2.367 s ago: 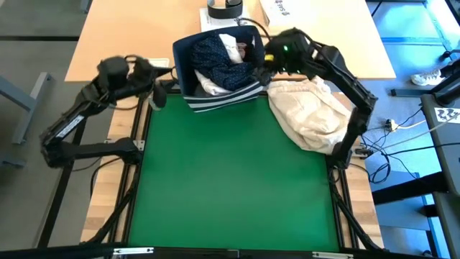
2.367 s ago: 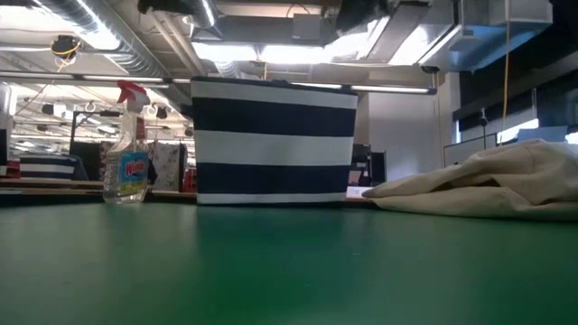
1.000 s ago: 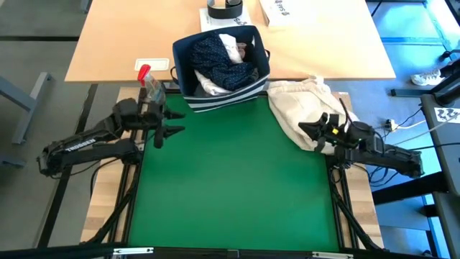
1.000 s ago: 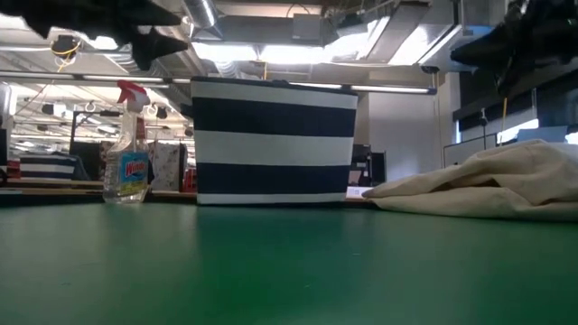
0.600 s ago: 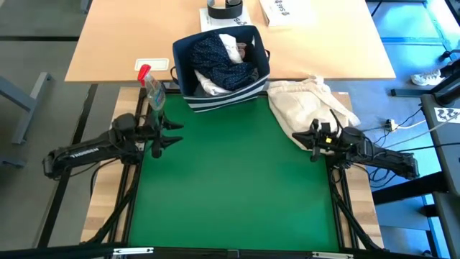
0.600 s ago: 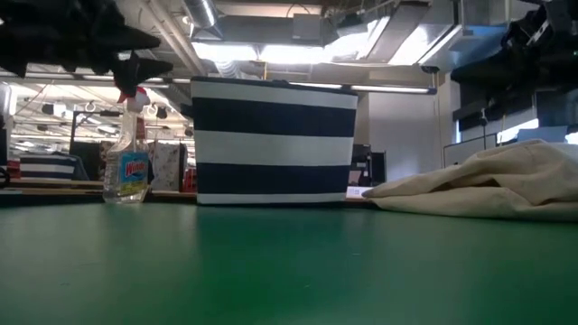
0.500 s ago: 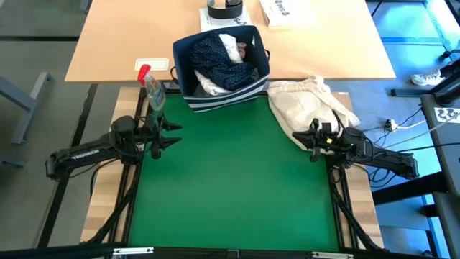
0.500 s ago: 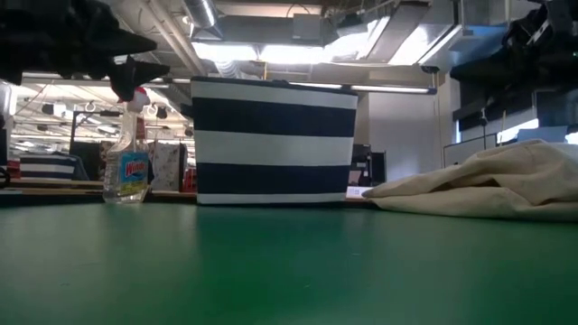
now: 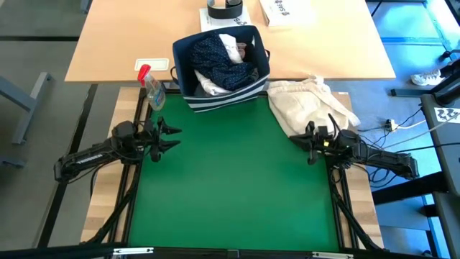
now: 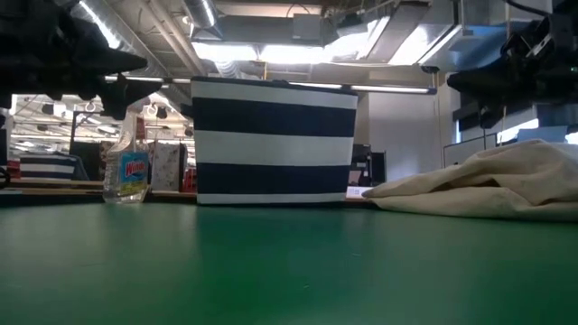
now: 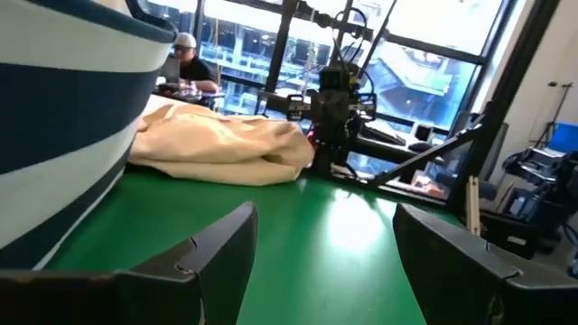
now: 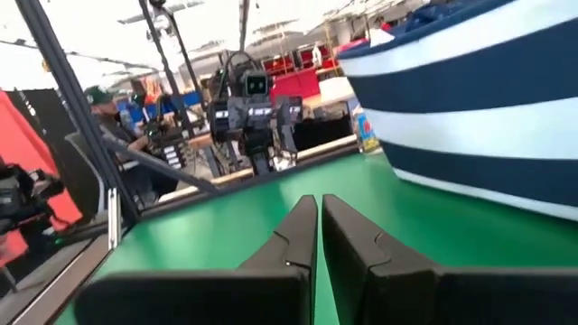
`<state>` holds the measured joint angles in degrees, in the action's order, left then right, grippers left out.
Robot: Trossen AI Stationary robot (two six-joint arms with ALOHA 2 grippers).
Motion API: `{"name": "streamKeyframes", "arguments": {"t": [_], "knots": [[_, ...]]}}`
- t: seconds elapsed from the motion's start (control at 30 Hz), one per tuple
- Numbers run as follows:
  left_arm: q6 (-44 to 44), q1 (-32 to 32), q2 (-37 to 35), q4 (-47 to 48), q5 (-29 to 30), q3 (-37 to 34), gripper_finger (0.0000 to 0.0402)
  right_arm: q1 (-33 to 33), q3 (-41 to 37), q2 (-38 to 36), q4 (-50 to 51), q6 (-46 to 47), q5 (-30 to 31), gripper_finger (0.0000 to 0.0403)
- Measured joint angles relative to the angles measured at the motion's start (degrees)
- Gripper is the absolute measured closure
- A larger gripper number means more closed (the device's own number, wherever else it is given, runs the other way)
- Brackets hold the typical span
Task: Fold laundry
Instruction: Return to Home Position
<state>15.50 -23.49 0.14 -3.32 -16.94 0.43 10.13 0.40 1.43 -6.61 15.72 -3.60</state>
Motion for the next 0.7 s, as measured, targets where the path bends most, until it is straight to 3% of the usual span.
{"name": "streamKeyframes", "arguments": {"t": [0.3, 0.7], "knots": [[-0.63, 0.02, 0.00, -0.14, -1.63, 0.00, 0.0149, -0.04, 0.00, -0.25, 3.16, -0.12, -9.75, 0.0381], [-2.46, 0.02, 0.00, -0.01, -0.10, 0.00, 0.0149, -0.04, 0.01, -0.07, 3.26, 0.79, -10.23, 0.0381]]}}
